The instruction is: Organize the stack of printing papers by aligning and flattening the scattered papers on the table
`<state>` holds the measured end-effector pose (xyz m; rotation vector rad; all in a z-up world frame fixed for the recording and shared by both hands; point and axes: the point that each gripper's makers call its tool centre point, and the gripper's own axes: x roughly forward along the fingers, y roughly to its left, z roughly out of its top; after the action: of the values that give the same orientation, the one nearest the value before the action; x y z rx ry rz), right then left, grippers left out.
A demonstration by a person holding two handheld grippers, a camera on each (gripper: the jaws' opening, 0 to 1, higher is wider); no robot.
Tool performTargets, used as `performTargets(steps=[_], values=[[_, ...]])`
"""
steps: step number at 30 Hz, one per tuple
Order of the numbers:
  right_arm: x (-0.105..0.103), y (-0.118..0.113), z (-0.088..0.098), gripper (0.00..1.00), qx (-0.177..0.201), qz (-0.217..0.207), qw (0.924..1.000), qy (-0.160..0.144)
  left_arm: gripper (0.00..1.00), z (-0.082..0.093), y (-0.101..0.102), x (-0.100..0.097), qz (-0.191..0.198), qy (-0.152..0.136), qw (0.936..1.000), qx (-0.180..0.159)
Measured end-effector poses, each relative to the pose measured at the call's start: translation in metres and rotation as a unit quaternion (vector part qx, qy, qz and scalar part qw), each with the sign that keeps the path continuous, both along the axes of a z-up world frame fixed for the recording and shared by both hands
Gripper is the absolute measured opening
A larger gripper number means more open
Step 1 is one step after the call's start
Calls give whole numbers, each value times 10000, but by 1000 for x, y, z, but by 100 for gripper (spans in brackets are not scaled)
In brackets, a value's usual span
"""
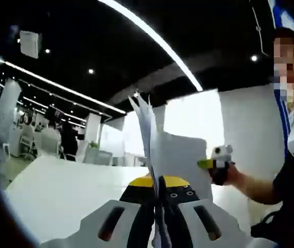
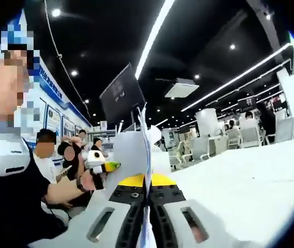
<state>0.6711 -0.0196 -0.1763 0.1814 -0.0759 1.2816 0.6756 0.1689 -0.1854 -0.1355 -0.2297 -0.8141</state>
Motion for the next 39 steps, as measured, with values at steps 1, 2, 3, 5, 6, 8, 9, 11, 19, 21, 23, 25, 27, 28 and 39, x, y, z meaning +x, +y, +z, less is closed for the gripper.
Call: performTargets(steps=[1,2,3,5,6,8,9,11,19,21,23,25,27,28,39], values=[[-1,0,-2,0,-27,-29,10000,-39,8,-5,-1,2,44,-50,9999,124],[0,-1,-4,0,-89,-82,9999,-114,9,-11,-2,3,96,-95,9995,285],[0,-2,-8,0,-188,-165,9993,-286,10,-17,-3,5,129,-100,9989,432],[-3,-5,-17,0,-309,-229,9984,-410,15,-35,-5,6,183,25,9975,681],[-3,-6,-20,0,-327,-237,9984,-399,17,-40,-6,6,154,114,9975,677],[-3,-10,-23,3,-264,-209,9991,-244,20,-45,-7,2,47,240,9979,607],[-3,-12,-23,8,-205,-209,9995,-153,21,-45,-6,1,35,238,9980,578],[-1,-16,-25,10,-181,-233,9995,-85,24,-44,-7,-2,19,211,9982,562],[11,-27,-38,15,-405,-428,9982,115,26,-35,-4,-6,-34,194,9976,665],[12,-28,-41,15,-424,-445,9979,222,27,-39,-2,-4,-4,274,9971,717],[11,-27,-44,15,-468,-444,9977,227,26,-45,-2,-1,-7,385,9968,699],[10,-26,-46,15,-530,-450,9973,216,26,-56,-6,-1,-66,570,9950,812],[10,-26,-48,15,-562,-446,9972,213,26,-61,-8,0,-17,565,9943,904],[10,-27,-48,15,-566,-441,9972,216,27,-61,-8,0,-10,557,9943,912],[10,-35,-50,17,-559,-471,9970,267,27,-50,-1,-5,-35,500,9961,721]])
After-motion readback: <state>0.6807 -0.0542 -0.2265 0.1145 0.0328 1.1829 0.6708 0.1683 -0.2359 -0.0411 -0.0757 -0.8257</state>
